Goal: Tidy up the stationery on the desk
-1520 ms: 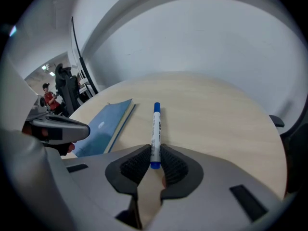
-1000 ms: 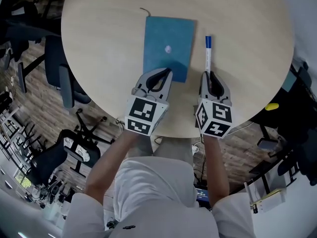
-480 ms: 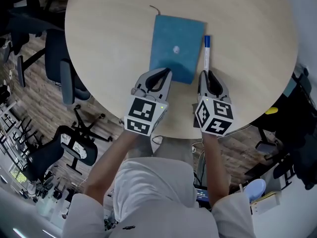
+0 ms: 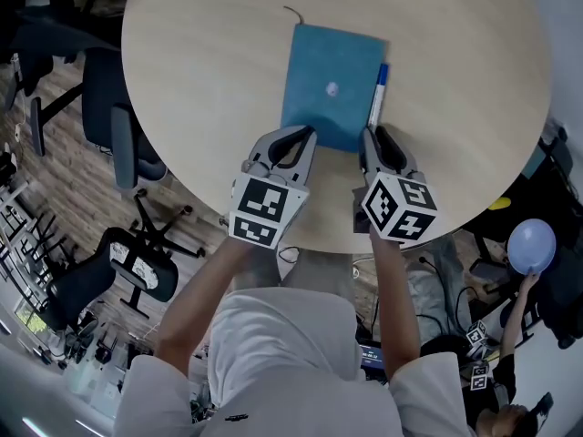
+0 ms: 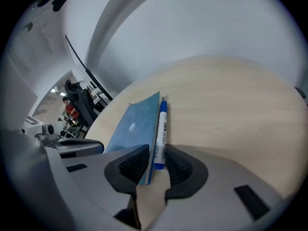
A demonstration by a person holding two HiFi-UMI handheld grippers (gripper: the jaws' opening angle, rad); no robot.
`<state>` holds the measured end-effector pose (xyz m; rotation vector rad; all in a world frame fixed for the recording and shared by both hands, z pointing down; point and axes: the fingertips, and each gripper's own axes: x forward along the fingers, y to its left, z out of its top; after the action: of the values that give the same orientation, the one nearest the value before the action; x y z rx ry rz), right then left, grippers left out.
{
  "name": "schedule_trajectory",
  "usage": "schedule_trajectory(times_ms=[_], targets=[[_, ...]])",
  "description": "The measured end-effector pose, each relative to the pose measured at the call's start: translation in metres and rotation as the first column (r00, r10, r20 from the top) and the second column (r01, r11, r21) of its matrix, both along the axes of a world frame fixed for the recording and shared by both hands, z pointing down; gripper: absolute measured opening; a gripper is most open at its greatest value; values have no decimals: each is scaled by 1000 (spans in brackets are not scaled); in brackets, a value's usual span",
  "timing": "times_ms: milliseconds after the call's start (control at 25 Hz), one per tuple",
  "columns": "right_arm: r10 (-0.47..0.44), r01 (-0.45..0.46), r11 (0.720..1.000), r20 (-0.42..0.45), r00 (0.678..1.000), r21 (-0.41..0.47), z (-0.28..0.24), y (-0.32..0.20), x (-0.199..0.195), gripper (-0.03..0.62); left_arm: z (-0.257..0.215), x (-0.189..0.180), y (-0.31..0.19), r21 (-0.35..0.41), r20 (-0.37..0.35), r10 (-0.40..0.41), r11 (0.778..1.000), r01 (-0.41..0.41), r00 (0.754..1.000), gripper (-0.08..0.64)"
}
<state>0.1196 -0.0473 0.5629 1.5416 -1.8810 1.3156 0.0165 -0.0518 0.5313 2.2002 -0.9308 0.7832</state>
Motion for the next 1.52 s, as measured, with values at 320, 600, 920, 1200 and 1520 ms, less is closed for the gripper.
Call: schedule_trajectory(times_ms=[320, 600, 920, 1200, 1520], targets=[[-38, 38, 999, 2, 999, 8, -2, 1, -11, 106, -4, -1, 2, 7, -3, 2, 1000, -2, 1000, 25], [-20, 20, 1000, -27, 999, 19, -7, 4, 0, 130, -9, 7, 4, 18, -8, 10, 1000, -10, 1000, 25], [30, -28, 999, -52, 998, 44, -26, 18, 15, 143, -23, 17, 12, 34, -13, 35, 999, -34, 999, 25], [74, -70, 995, -63, 995, 71, -44, 32, 26, 143, -36, 28, 23, 53, -16, 80, 995, -79, 997, 25], [119, -109, 986, -73, 990, 125, -71, 47, 35, 143, -55, 31, 34, 72, -32, 92, 993, -89, 995, 25]])
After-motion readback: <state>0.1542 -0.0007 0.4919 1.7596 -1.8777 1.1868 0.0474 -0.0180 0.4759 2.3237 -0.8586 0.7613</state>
